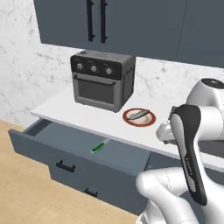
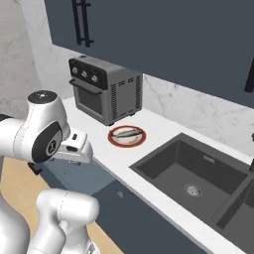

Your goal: Pick up the knife from the drawer and place it on the cutting board. Then place the meat from the plate to the cutting board.

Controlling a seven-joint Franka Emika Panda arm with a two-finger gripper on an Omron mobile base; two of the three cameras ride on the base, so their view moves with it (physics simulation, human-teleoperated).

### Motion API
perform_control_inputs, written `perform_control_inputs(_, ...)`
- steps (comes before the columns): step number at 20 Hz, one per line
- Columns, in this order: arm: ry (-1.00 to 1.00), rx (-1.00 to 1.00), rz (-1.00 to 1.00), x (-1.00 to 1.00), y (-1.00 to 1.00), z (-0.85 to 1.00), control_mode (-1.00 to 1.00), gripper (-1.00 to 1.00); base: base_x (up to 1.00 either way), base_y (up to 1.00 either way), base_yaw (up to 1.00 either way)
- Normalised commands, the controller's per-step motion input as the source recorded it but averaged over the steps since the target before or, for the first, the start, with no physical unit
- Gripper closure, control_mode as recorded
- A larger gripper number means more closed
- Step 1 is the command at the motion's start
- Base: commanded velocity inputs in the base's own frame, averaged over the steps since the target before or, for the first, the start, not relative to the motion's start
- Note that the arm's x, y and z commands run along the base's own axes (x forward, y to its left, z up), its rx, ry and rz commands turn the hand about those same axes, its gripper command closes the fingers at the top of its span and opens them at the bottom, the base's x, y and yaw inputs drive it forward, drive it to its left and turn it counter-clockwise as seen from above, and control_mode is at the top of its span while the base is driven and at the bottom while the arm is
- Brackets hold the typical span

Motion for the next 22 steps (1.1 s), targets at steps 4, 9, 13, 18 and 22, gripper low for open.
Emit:
perform_control_inputs(4,0.0,0.0,0.0,0.0,0.0,0.0,1.0,-1.0,0.34,-0.53,0.29)
perform_control_inputs(9,0.0,0.0,0.0,0.0,0.0,0.0,1.0,-1.0,0.0,-0.44,0.25)
perform_control_inputs(13,0.0,0.0,0.0,0.0,0.0,0.0,1.0,-1.0,-0.12,-0.04,0.26)
perform_control_inputs(18,0.0,0.0,0.0,0.0,0.0,0.0,1.0,-1.0,-0.22,0.0,0.22)
perform_control_inputs(22,0.0,0.0,0.0,0.0,0.0,0.0,1.0,-1.0,-0.48,-0.04,0.21)
